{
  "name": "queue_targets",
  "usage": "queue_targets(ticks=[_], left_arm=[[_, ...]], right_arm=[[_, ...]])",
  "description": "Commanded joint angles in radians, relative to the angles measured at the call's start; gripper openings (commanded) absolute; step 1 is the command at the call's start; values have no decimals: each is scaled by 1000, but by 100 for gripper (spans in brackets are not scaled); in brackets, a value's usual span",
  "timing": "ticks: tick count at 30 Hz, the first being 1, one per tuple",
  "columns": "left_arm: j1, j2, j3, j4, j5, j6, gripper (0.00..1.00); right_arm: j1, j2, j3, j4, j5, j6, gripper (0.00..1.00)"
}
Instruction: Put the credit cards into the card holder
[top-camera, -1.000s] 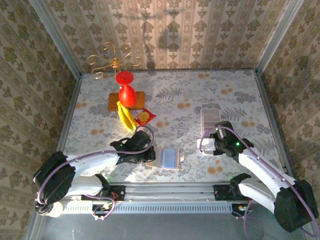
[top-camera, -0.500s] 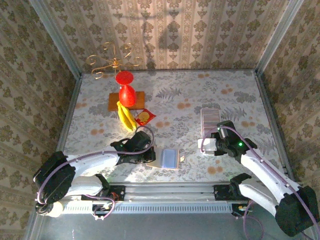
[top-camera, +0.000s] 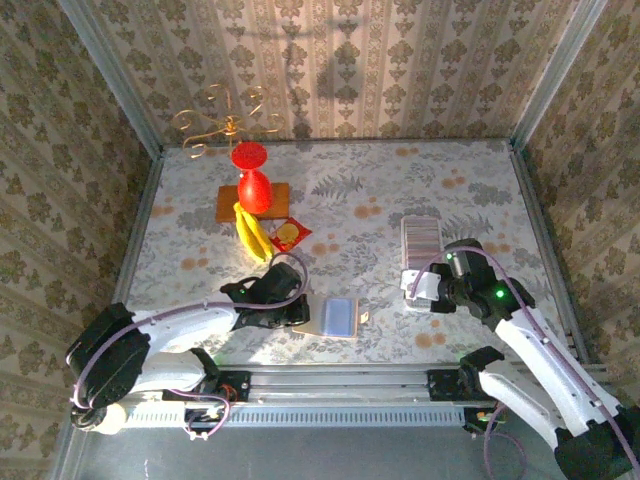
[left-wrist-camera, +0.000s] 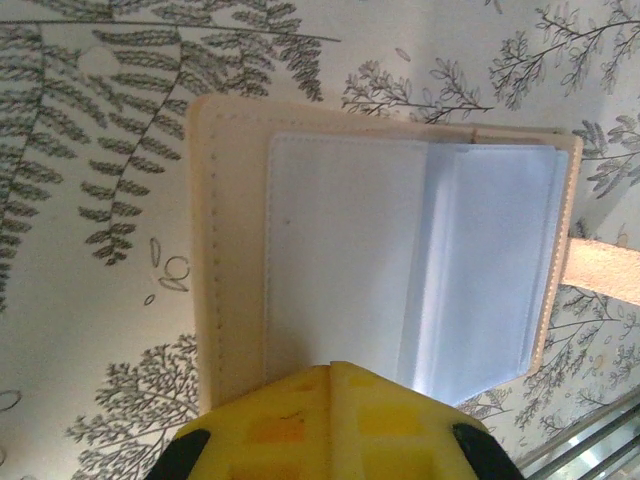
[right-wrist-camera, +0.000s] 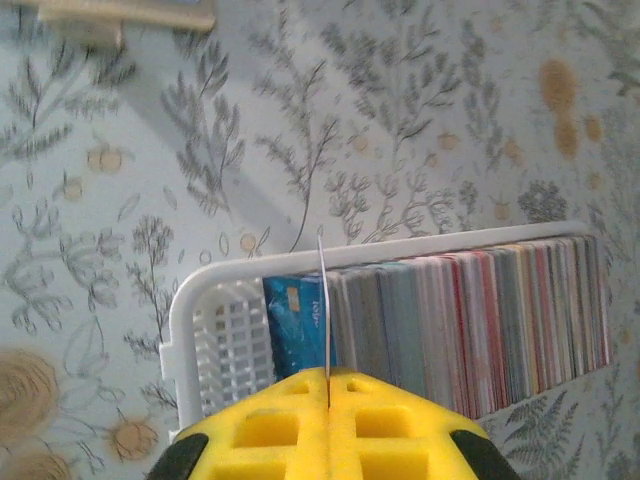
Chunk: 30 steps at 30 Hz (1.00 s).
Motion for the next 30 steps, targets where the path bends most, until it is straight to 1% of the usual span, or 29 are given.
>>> queue_targets(ticks=[1, 3, 5, 6, 8, 9, 11, 14, 15, 17, 19, 20, 22, 23, 26, 30], left_arm=[[-9, -49, 27, -56, -29, 3, 4], [-8, -71, 25, -71, -37, -3, 4], [-9, -95, 18, -80, -44, -14, 4], [-10, -105, 14, -83, -49, -19, 4], [-12, -124, 2, -91, -62, -34, 5], [-13, -131, -1, -95, -66, -41, 5], [-15, -144, -9, -101, -75, -54, 5], [-19, -151, -18, -117, -100, -72, 4], [-18, -149, -20, -122, -105, -72, 3], [-20, -151, -24, -131, -119, -83, 3], [-20, -152, -30, -138, -136, -94, 2], [-20, -152, -33, -140, -146, -98, 2], [-20, -145, -43, -134, -158, -111, 2], [-20, -140, -51, -126, -158, -120, 2], [-30, -125, -70, -84, -154, -143, 2], [-51, -109, -80, -79, -166, -155, 2]], right_arm=[[-4, -17, 56, -15, -11, 296, 0], [-5, -1, 92, -28, 21, 449, 0], [2, 9, 128, -69, -8, 556, 0], [19, -3, 135, -61, -18, 611, 0], [47, -30, 157, -17, 1, 819, 0], [47, -32, 169, -17, -18, 883, 0], [50, -25, 182, -6, -57, 1072, 0], [59, 13, 183, 16, -150, 1303, 0], [65, 27, 172, 40, -182, 1393, 0], [100, 46, 119, 145, -243, 1588, 0], [176, 50, 53, 280, -219, 1747, 0], [226, 51, 23, 339, -183, 1813, 0], [315, 62, -38, 452, -102, 1927, 0], [353, 79, -66, 521, -89, 1969, 0], [425, 166, -83, 585, -45, 2034, 0], [520, 273, -102, 695, 8, 2081, 0]])
